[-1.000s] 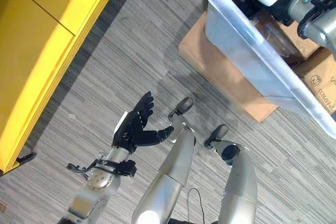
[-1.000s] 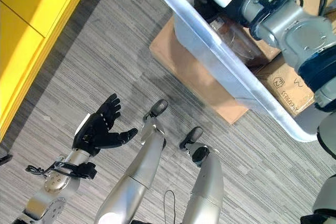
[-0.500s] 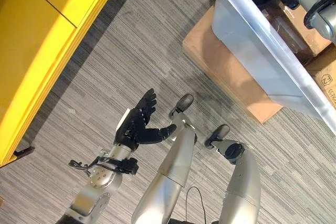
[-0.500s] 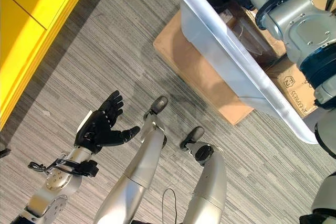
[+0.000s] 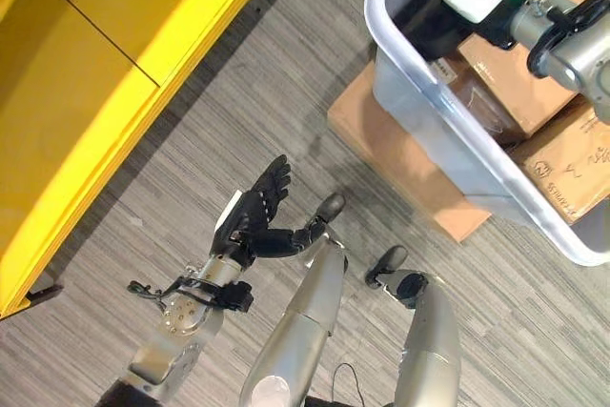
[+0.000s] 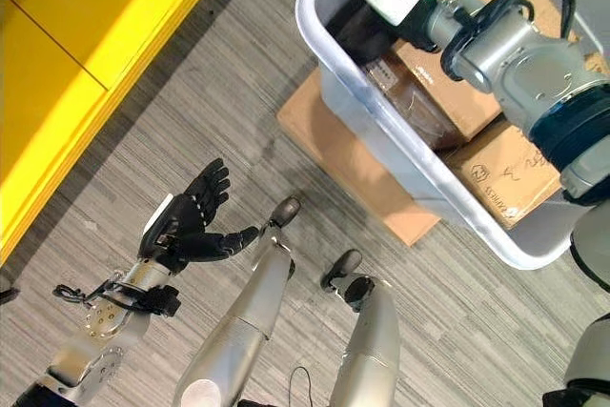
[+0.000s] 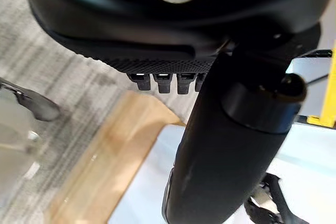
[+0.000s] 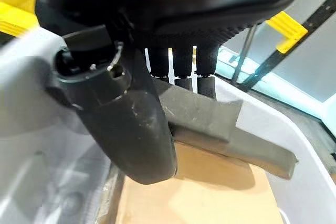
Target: Move parts from the plastic box to the shelf.
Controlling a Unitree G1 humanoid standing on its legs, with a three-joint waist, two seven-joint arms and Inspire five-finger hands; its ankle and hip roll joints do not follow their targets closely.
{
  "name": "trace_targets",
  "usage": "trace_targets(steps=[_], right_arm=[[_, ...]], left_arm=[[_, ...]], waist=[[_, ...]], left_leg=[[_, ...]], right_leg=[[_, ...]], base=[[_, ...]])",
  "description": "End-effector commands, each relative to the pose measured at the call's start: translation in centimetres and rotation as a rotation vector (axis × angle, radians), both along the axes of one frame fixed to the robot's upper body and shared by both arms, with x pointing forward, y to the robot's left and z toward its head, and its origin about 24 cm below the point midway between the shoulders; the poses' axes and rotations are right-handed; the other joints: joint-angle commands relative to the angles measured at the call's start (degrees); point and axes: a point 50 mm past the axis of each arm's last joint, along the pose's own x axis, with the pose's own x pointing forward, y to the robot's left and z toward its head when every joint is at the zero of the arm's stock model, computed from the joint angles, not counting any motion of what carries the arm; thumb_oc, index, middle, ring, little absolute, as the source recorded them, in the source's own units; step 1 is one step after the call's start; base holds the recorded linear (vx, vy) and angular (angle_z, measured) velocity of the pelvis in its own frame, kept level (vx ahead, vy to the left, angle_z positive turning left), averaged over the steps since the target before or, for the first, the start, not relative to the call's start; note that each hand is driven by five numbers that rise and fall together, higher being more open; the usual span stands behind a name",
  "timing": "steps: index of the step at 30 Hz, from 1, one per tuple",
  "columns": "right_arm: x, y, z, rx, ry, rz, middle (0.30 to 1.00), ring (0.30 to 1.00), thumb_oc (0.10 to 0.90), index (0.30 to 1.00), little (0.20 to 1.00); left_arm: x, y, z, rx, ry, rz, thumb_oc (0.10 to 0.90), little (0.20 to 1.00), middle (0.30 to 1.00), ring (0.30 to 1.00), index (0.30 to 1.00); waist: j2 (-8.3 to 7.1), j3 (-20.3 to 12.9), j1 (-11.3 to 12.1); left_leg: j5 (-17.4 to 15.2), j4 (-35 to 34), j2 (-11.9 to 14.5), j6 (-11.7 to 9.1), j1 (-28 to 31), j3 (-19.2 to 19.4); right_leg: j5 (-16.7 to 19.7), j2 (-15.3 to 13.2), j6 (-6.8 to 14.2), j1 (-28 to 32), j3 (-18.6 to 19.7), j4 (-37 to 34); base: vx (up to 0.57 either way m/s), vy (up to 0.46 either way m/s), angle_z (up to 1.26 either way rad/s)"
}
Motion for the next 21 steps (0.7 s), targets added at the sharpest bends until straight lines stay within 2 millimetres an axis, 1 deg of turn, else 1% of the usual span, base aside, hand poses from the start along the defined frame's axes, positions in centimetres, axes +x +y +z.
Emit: trace_targets(steps=[1,2,3,4,5,6,7,8,10,11,13,14,15,16,17,18,21], right_arm=[[-0.9,-2.1,2.2,0.058,-0.083,-0.036,0.300,0.300,0.400,0.300,0.300],[-0.8,-1.9,1.9,0.068,-0.073,-0.027,0.300,0.300,0.400,0.300,0.300],[-0.8,-1.7,1.3,0.083,-0.052,-0.010,0.300,0.300,0.400,0.300,0.300],[-0.7,-1.7,0.9,0.092,-0.039,-0.009,0.300,0.300,0.400,0.300,0.300],[-0.7,-1.7,0.8,0.094,-0.037,-0.009,0.300,0.300,0.400,0.300,0.300],[-0.6,-1.8,0.2,0.101,-0.021,-0.010,0.300,0.300,0.400,0.300,0.300],[-0.5,-1.3,-0.8,0.107,0.017,0.010,0.300,0.300,0.400,0.300,0.300],[-0.5,-1.3,-0.9,0.108,0.018,0.010,0.300,0.300,0.400,0.300,0.300],[-0.5,-1.6,-1.3,0.126,0.032,0.004,0.300,0.300,0.400,0.300,0.300],[-0.5,-1.4,-1.6,0.124,0.043,0.013,0.300,0.300,0.400,0.300,0.300],[-0.5,-0.3,-2.7,0.144,0.092,0.059,0.300,0.300,0.400,0.300,0.300],[-0.5,-0.3,-3.0,0.153,0.100,0.063,0.300,0.300,0.400,0.300,0.300],[-0.5,-0.2,-3.1,0.154,0.102,0.066,0.300,0.300,0.400,0.300,0.300],[-0.6,0.0,-3.2,0.161,0.113,0.075,0.300,0.300,0.400,0.300,0.300],[-0.9,0.3,-3.5,0.184,0.129,0.101,0.300,0.300,0.400,0.300,0.300],[-1.0,0.8,-3.7,0.188,0.142,0.124,0.300,0.300,0.400,0.300,0.300],[-1.3,0.9,-3.9,0.215,0.156,0.144,0.300,0.300,0.400,0.300,0.300]], left_arm=[[-0.2,-1.0,2.3,-0.001,-0.141,-0.085,0.900,1.000,1.000,1.000,1.000],[-0.2,-1.0,2.3,0.001,-0.140,-0.089,0.900,1.000,1.000,1.000,1.000],[-0.1,-1.0,2.2,0.002,-0.132,-0.095,0.900,1.000,1.000,1.000,1.000],[-0.2,-1.0,2.2,0.002,-0.129,-0.098,0.900,1.000,1.000,1.000,1.000],[-0.2,-1.0,2.1,0.003,-0.128,-0.098,0.900,1.000,1.000,1.000,1.000],[-0.2,-1.0,2.0,0.001,-0.120,-0.099,0.900,1.000,1.000,1.000,1.000],[-0.3,-0.8,1.7,-0.029,-0.095,-0.101,0.900,1.000,1.000,1.000,1.000],[-0.4,-0.8,1.7,-0.029,-0.094,-0.101,0.900,1.000,1.000,1.000,1.000],[-0.5,-0.6,1.4,-0.043,-0.074,-0.099,0.900,1.000,1.000,1.000,1.000],[-0.6,-0.4,1.3,-0.045,-0.066,-0.096,0.900,1.000,1.000,1.000,1.000],[-0.7,0.0,1.1,-0.039,-0.053,-0.086,0.900,1.000,1.000,1.000,1.000],[-0.8,0.1,1.1,-0.029,-0.051,-0.083,0.900,1.000,1.000,1.000,1.000],[-0.8,0.2,1.0,-0.028,-0.049,-0.081,0.900,1.000,1.000,1.000,1.000],[-0.9,0.3,1.0,-0.027,-0.043,-0.080,0.900,1.000,1.000,1.000,1.000],[-1.0,0.7,0.8,-0.022,-0.035,-0.060,0.900,1.000,1.000,1.000,1.000],[-1.1,0.9,0.8,-0.008,-0.037,-0.057,0.900,1.000,1.000,1.000,1.000],[-1.2,1.4,0.8,0.023,-0.043,-0.041,0.900,1.000,1.000,1.000,1.000]], waist=[[0.74,-2.0,-0.1],[0.47,-2.4,-0.1],[-0.04,-3.3,-0.2],[-0.11,-3.8,-0.4],[-0.08,-3.7,-0.3],[-0.31,-4.1,-0.4],[-0.85,-5.5,-0.8],[-0.83,-5.5,-0.8],[-1.20,-6.6,-1.2],[-1.50,-7.1,-1.5],[-2.77,-9.3,-2.4],[-2.72,-9.6,-2.4],[-3.05,-9.8,-2.5],[-3.14,-10.3,-2.5],[-3.55,-11.6,-3.1],[-3.83,-12.0,-3.3],[-4.19,-13.3,-3.7]], left_leg=[[-7.3,-0.4,1.2,5.9,6.5,5.4],[-6.8,-1.9,1.6,5.7,8.0,5.2],[-5.7,-5.0,2.3,5.5,11.1,4.8],[-5.1,-6.3,2.6,5.3,12.6,4.6],[-5.0,-6.6,2.6,5.3,13.0,4.6],[-4.5,-8.0,3.0,5.2,14.6,4.2],[-3.0,-12.1,4.0,5.1,18.1,3.9],[-2.9,-12.4,4.1,5.1,18.4,3.8],[-1.6,-15.2,5.0,4.9,20.8,3.4],[-1.2,-16.5,5.4,4.7,21.9,3.5],[0.0,-20.4,7.1,4.3,25.6,4.1],[1.7,-20.7,7.2,4.4,25.8,4.5],[0.2,-21.0,7.5,4.3,26.8,4.5],[1.9,-21.9,7.7,4.3,27.3,4.9],[1.8,-22.7,8.1,4.3,28.7,5.7],[1.7,-23.2,8.4,4.3,29.6,6.0],[1.5,-24.0,8.8,4.3,31.4,6.8]], right_leg=[[-6.3,5.5,-0.9,9.3,-1.8,-5.1],[-5.5,5.9,-0.6,11.1,-2.2,-7.1],[-4.0,6.5,-0.1,14.6,-2.7,-11.2],[-3.4,6.8,0.1,16.3,-2.9,-12.9],[-3.2,6.9,0.1,16.8,-3.0,-13.2],[-2.5,7.2,0.4,18.6,-3.4,-15.1],[-0.2,8.2,1.1,22.7,-3.9,-20.6],[0.0,8.3,1.1,23.1,-3.9,-20.9],[1.2,9.0,1.5,26.1,-4.4,-24.9],[2.1,9.3,1.7,27.3,-4.6,-26.8],[5.1,10.6,3.0,31.9,-4.5,-33.4],[7.2,10.6,3.2,32.4,-5.1,-34.8],[6.0,11.0,3.3,33.3,-4.2,-35.1],[8.2,11.0,3.6,34.0,-4.9,-37.1],[9.0,11.1,4.1,35.7,-4.8,-39.3],[9.5,11.4,4.3,36.7,-4.6,-40.3],[10.7,11.3,5.0,38.7,-4.0,-42.6]], base=[[0.00,-0.053,-0.05],[0.01,-0.068,-0.12],[0.01,-0.054,-0.13],[0.02,-0.033,-0.11],[0.01,-0.023,-0.07],[0.01,-0.057,0.00],[0.01,-0.057,-0.03],[0.00,-0.053,-0.04],[0.00,-0.011,-0.03],[0.00,0.000,0.00],[-0.03,0.010,-0.06],[0.02,-0.007,-0.08],[-0.07,0.065,-0.09],[0.03,0.018,-0.12],[-0.05,0.075,-0.08],[0.05,0.021,-0.12],[0.03,0.017,-0.26]])
